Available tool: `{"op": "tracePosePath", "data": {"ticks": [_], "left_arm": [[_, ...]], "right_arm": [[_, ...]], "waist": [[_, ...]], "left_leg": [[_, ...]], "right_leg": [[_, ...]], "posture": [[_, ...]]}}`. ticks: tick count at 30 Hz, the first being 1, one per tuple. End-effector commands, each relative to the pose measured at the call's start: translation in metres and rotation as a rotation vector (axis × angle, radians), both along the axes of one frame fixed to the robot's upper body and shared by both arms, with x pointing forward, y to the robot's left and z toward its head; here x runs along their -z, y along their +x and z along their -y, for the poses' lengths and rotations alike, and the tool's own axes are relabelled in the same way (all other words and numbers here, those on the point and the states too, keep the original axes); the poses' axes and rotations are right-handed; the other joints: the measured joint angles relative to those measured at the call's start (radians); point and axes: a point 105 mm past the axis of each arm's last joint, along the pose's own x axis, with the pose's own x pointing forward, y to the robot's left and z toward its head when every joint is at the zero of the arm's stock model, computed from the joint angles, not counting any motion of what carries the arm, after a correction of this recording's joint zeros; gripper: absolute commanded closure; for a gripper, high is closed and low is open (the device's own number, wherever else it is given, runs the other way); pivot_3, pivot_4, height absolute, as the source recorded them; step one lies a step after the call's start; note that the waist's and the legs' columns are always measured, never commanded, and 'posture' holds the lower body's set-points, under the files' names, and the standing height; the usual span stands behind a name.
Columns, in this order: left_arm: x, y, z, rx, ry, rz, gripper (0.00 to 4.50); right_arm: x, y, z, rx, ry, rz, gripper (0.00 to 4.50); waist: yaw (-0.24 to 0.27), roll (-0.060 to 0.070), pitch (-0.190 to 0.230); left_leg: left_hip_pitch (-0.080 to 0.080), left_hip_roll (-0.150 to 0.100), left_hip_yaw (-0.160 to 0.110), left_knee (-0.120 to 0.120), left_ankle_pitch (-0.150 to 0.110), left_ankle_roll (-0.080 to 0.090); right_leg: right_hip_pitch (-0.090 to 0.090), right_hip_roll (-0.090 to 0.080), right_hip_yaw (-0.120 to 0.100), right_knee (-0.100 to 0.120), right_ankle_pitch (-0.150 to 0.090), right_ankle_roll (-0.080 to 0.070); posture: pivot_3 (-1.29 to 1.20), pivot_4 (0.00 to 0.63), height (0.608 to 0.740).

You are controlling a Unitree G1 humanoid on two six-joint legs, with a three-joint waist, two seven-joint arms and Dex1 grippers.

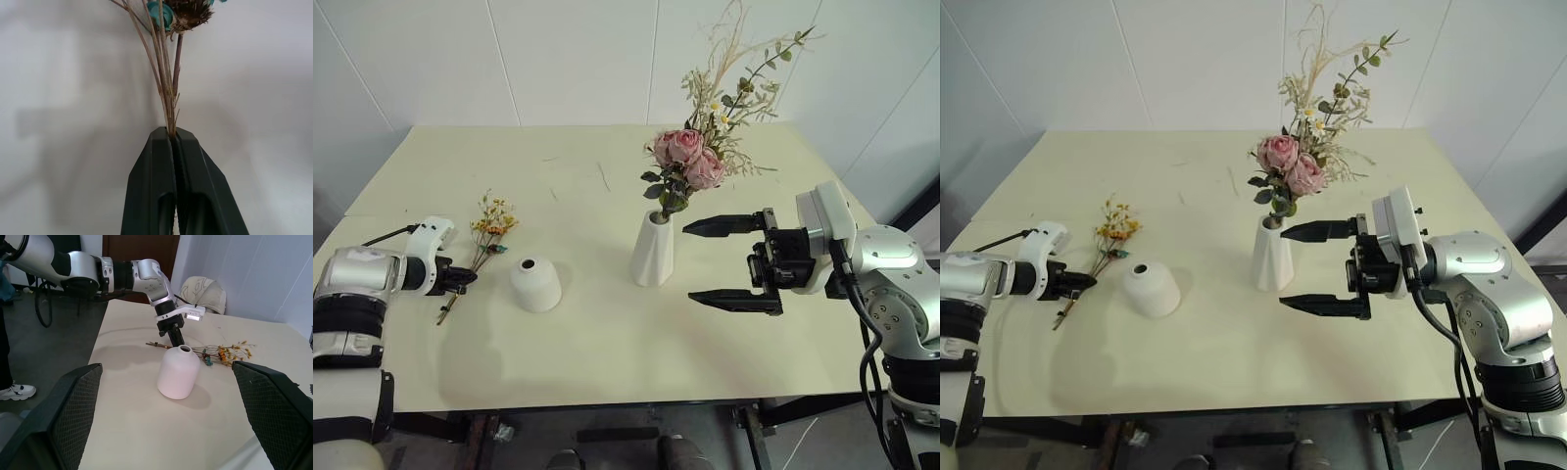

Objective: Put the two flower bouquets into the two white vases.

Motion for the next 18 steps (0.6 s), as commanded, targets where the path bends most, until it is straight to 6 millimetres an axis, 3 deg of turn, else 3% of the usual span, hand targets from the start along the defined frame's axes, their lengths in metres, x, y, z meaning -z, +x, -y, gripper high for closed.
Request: {"op": "tracePosePath", "data": {"ticks": [1, 4, 8, 12, 15, 18], "left_arm": [[-0.026, -0.002, -0.006, 0.063, 0.001, 0.219, 4.43], [-0.05, -0.01, 0.005, 0.168, -0.065, 0.466, 4.43], [-0.107, -0.034, 0.021, 0.261, -0.246, 0.876, 4.43], [-0.126, -0.047, 0.025, 0.254, -0.394, 0.968, 4.43], [-0.143, -0.075, 0.042, 0.367, -0.617, 1.02, 4.43], [-0.147, -0.082, 0.055, 0.395, -0.67, 1.044, 4.43]], "right_arm": [[-0.003, -0.001, 0.001, -0.003, -0.004, 0.039, 0.0], [-0.001, 0.005, 0.002, 0.014, -0.001, 0.038, 0.0], [0.001, 0.014, 0.004, 0.039, 0.001, 0.038, 0.0], [0.002, 0.018, 0.004, 0.049, 0.004, 0.042, 0.0], [0.003, 0.022, 0.004, 0.064, 0.015, 0.042, 0.0], [0.002, 0.025, 0.004, 0.072, 0.021, 0.043, 0.0]], "waist": [[-0.001, -0.001, 0.0], [0.003, -0.001, 0.0], [0.016, -0.001, 0.0], [0.021, -0.001, 0.0], [0.019, -0.001, 0.0], [0.018, -0.001, 0.0]], "left_leg": [[0.0, 0.0, 0.0, 0.0, 0.0, 0.0], [-0.001, 0.001, 0.0, 0.0, 0.0, 0.0], [-0.002, 0.001, 0.0, 0.001, 0.0, -0.001], [-0.002, 0.001, 0.0, 0.002, 0.0, -0.001], [-0.001, 0.0, 0.0, 0.002, 0.0, -0.001], [-0.001, 0.001, 0.0, 0.002, 0.0, -0.001]], "right_leg": [[0.0, 0.0, 0.0, 0.0, 0.0, 0.0], [-0.001, 0.0, -0.001, 0.0, 0.0, 0.0], [-0.001, -0.001, -0.001, -0.001, 0.0, 0.0], [0.0, -0.001, -0.001, -0.001, 0.001, 0.0], [0.0, -0.001, -0.001, -0.001, 0.001, 0.0], [0.0, -0.001, -0.001, -0.001, 0.001, 0.0]], "posture": [[0.0, 0.15, 0.74], [0.0, 0.15, 0.74], [0.0, 0.15, 0.74], [0.0, 0.15, 0.74], [0.0, 0.15, 0.74], [0.0, 0.15, 0.74]]}}
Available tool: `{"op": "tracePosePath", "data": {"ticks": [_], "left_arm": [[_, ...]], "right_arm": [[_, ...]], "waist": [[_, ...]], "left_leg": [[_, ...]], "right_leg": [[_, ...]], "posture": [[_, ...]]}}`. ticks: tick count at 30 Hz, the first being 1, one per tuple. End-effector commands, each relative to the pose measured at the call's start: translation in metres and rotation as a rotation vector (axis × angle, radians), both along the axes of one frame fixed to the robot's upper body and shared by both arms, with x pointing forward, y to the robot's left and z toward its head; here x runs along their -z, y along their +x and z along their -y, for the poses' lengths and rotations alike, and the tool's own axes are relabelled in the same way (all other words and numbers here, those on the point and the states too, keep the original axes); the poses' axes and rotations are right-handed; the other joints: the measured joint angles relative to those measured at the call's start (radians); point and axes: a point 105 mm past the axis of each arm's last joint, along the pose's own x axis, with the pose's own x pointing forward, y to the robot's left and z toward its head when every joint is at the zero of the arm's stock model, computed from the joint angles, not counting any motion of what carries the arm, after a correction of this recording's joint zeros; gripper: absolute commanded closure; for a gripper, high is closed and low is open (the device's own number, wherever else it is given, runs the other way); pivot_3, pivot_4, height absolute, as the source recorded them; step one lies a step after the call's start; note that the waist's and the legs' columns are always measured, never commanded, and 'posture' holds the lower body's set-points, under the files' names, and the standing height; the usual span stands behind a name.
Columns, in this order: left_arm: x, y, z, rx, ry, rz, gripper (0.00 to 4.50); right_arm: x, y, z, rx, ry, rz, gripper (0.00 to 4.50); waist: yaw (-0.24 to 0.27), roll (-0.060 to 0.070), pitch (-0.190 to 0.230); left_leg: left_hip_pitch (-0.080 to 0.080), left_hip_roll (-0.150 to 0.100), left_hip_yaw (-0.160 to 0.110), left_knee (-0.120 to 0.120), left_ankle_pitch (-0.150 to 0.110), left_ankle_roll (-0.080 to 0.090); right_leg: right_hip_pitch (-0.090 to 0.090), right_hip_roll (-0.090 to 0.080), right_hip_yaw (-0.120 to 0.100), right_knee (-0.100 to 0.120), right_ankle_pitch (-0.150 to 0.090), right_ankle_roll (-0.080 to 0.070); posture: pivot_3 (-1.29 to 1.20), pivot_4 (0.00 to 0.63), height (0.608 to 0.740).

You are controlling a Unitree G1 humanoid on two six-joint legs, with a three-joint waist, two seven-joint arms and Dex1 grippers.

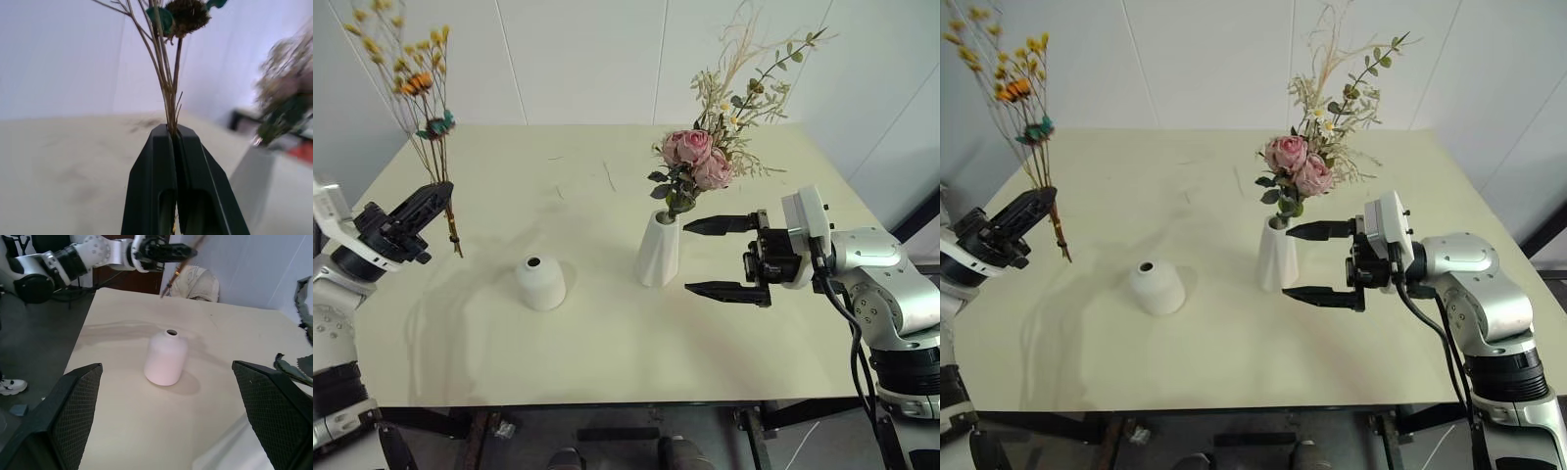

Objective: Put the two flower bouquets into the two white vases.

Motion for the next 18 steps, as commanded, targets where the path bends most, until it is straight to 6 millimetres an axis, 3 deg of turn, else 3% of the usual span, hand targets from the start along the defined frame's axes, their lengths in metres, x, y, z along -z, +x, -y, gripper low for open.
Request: {"op": "tracePosePath", "data": {"ticks": [1, 10, 18], "left_arm": [[-0.019, -0.015, 0.01, 0.035, -0.038, 0.088, 4.43], [-0.004, 0.006, 0.033, -0.043, -0.126, 0.166, 4.43], [0.014, 0.016, 0.057, 0.012, -0.1, 0.141, 4.43]], "right_arm": [[-0.01, 0.001, 0.0, 0.002, 0.019, 0.046, 0.0], [-0.011, 0.007, -0.007, 0.019, 0.051, 0.051, 0.0], [-0.012, 0.007, -0.006, 0.044, 0.066, 0.056, 0.0]], "waist": [[0.0, 0.0, 0.0], [0.002, 0.0, 0.0], [0.002, 0.0, 0.0]], "left_leg": [[0.0, 0.0, 0.0, 0.0, 0.0, 0.0], [0.001, 0.0, 0.0, 0.002, 0.0, -0.001], [0.0, 0.0, 0.0, 0.0, 0.0, -0.001]], "right_leg": [[0.0, 0.0, 0.0, 0.0, 0.0, 0.0], [0.002, 0.001, 0.0, -0.001, 0.001, 0.0], [0.002, 0.001, 0.0, -0.004, 0.001, 0.0]], "posture": [[0.0, 0.15, 0.74], [0.0, 0.15, 0.74], [0.0, 0.15, 0.74]]}}
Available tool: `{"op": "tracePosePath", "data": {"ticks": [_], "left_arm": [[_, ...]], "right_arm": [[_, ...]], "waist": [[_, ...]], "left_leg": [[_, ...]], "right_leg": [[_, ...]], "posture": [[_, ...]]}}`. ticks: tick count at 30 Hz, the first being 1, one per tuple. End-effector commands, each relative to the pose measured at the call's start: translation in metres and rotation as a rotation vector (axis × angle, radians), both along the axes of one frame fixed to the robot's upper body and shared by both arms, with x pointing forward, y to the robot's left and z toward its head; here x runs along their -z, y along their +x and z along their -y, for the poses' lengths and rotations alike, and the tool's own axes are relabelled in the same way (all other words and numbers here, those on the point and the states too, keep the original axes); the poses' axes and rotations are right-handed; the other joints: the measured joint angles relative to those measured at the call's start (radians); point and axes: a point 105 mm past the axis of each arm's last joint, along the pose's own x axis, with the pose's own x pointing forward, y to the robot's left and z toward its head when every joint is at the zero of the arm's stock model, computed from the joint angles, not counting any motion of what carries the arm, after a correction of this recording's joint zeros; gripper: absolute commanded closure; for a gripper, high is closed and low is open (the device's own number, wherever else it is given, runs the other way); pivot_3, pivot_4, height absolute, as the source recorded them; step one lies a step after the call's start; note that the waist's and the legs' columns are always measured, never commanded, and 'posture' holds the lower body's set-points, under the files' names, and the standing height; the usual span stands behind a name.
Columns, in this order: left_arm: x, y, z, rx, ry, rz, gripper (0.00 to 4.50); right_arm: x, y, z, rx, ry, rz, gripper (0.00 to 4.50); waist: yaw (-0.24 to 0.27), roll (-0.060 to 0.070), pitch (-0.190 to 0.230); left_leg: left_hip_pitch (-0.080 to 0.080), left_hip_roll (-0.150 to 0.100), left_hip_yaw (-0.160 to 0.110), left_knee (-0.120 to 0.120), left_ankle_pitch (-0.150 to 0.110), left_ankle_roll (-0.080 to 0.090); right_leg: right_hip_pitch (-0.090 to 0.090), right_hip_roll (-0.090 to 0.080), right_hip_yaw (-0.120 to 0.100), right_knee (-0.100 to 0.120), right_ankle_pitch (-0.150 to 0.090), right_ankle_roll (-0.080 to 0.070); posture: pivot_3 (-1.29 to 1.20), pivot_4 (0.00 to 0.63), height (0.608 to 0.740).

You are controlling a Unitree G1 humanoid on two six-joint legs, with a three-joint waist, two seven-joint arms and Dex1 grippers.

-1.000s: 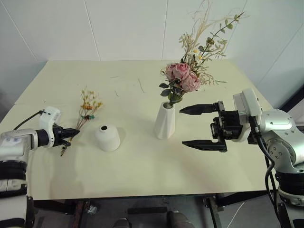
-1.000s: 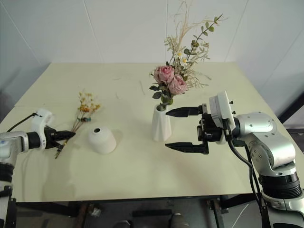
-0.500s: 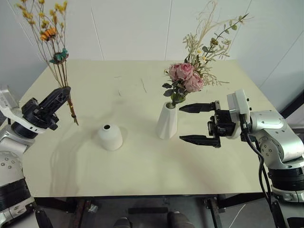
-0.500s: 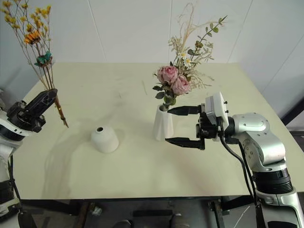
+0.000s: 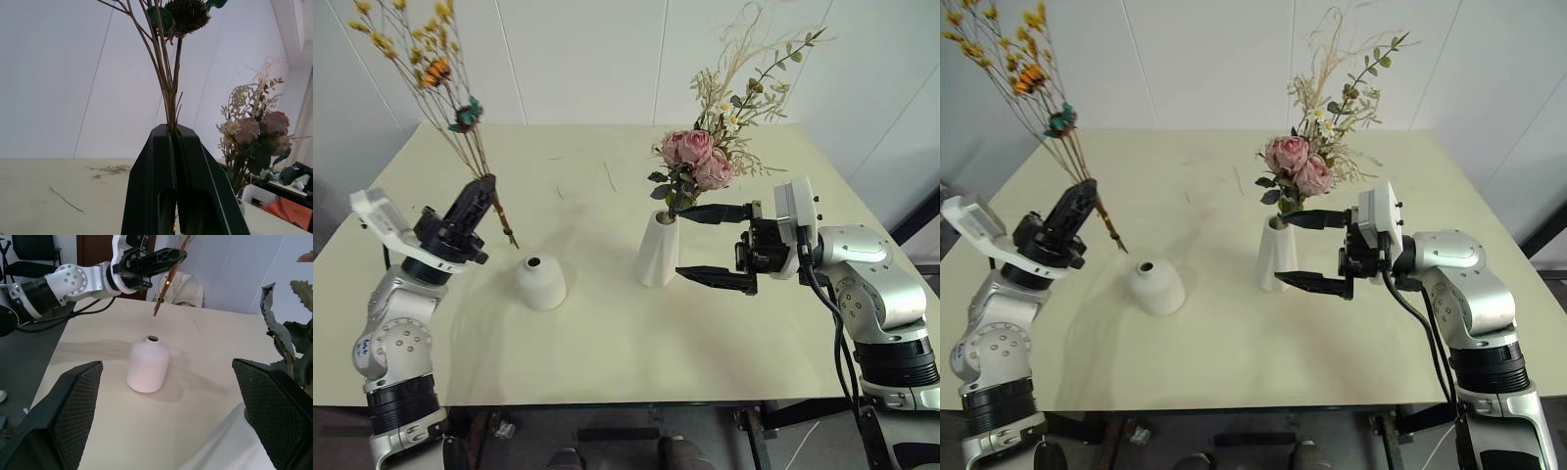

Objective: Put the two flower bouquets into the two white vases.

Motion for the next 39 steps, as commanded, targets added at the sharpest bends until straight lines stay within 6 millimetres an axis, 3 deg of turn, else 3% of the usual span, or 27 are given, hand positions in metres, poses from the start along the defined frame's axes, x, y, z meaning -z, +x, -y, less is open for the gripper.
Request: {"op": "tracePosePath", "data": {"ticks": [1, 16, 39], "left_arm": [[0.0, 0.0, 0.004, 0.0, 0.023, 0.034, 4.43], [0.026, 0.006, 0.01, -0.004, 0.077, -0.002, 4.43], [0.043, 0.003, 0.019, -0.027, 0.127, 0.013, 4.43]], "right_arm": [[-0.008, -0.006, -0.001, -0.001, 0.016, 0.044, 0.0], [-0.007, -0.007, 0.0, 0.03, 0.037, 0.041, 0.0], [-0.007, -0.005, -0.008, 0.041, 0.093, 0.049, 0.0]], "waist": [[-0.001, 0.0, 0.0], [0.0, 0.0, 0.0], [0.001, 0.0, 0.0]], "left_leg": [[0.0, 0.0, 0.0, 0.0, 0.0, 0.0], [0.0, 0.0, 0.0, 0.0, 0.0, 0.0], [0.0, 0.0, 0.0, -0.002, 0.0, 0.0]], "right_leg": [[0.0, 0.0, 0.0, 0.0, 0.0, 0.0], [0.0, 0.0, 0.0, -0.002, 0.0, 0.0], [0.0, 0.0, 0.0, -0.003, 0.0, 0.0]], "posture": [[0.0, 0.15, 0.74], [0.0, 0.15, 0.74], [0.0, 0.15, 0.74]]}}
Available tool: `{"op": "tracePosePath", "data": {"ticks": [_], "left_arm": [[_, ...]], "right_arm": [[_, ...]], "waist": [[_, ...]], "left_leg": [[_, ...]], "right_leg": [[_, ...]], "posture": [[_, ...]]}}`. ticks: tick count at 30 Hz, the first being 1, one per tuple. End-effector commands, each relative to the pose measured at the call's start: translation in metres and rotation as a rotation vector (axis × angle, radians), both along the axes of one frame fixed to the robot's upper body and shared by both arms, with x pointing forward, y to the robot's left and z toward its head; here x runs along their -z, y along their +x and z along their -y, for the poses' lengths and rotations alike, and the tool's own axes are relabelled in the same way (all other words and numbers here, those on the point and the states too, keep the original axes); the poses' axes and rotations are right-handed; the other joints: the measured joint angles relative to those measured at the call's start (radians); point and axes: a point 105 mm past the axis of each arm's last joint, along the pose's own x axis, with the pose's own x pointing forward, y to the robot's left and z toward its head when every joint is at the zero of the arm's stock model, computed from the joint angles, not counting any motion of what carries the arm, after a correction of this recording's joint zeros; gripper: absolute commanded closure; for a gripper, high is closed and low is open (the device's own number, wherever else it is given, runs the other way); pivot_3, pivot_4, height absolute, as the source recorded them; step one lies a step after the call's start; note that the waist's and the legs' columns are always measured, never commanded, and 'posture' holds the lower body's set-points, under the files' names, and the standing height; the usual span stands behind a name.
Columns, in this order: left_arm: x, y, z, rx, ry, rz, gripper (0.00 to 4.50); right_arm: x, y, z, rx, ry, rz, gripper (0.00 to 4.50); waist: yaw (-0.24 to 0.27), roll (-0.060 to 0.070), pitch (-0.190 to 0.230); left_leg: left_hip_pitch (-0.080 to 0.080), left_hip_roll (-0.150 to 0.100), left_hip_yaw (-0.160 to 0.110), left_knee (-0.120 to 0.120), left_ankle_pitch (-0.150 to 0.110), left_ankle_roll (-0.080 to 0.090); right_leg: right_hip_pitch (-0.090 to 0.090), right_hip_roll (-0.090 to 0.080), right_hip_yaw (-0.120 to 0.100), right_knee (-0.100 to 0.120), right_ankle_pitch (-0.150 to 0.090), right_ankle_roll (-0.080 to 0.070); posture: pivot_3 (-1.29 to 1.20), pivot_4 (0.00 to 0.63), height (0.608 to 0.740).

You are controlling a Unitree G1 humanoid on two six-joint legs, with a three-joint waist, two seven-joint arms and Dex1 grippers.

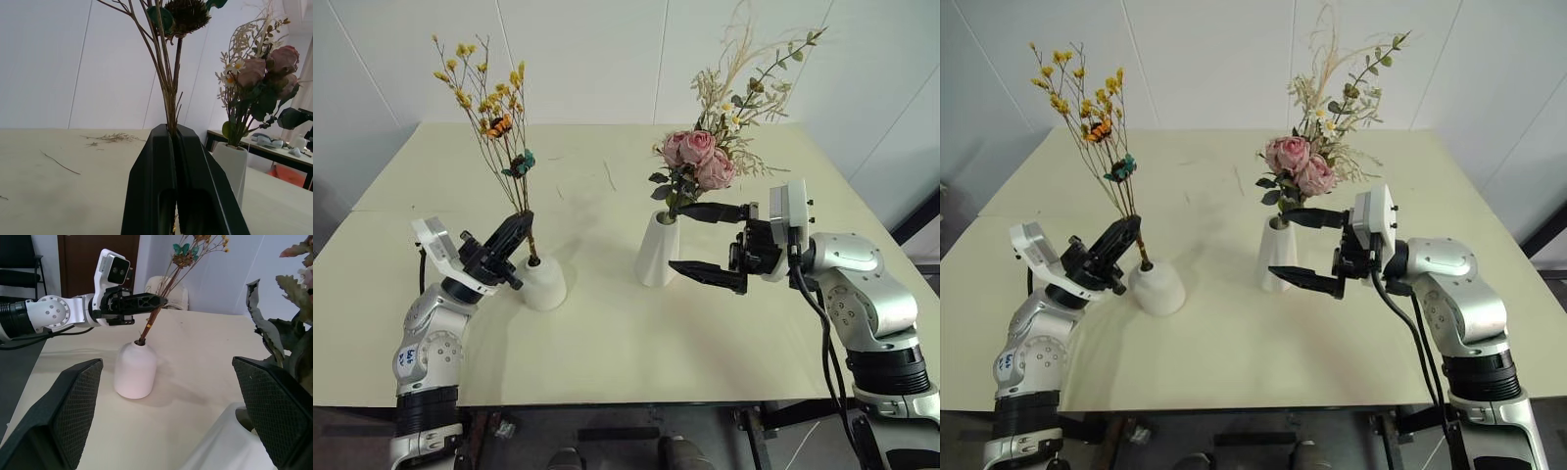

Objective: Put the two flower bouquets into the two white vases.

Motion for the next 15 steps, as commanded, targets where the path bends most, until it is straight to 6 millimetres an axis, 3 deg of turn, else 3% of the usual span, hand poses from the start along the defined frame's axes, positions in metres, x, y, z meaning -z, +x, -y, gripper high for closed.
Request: {"op": "tracePosePath", "data": {"ticks": [1, 15], "left_arm": [[-0.003, -0.006, 0.003, -0.017, 0.036, 0.051, 4.43], [0.013, -0.002, 0.005, -0.111, 0.066, 0.08, 4.43]], "right_arm": [[-0.01, -0.007, -0.002, -0.008, 0.023, 0.056, 0.0], [-0.011, -0.006, -0.006, 0.0, 0.05, 0.056, 0.0]], "waist": [[0.001, 0.0, 0.0], [0.002, 0.0, 0.0]], "left_leg": [[0.0, 0.0, 0.0, 0.0, 0.0, 0.0], [0.0, 0.0, 0.0, -0.001, 0.0, 0.0]], "right_leg": [[0.0, 0.0, 0.0, 0.0, 0.0, 0.0], [0.0, 0.0, 0.0, -0.001, 0.0, 0.0]], "posture": [[0.0, 0.15, 0.74], [0.0, 0.15, 0.74]]}}
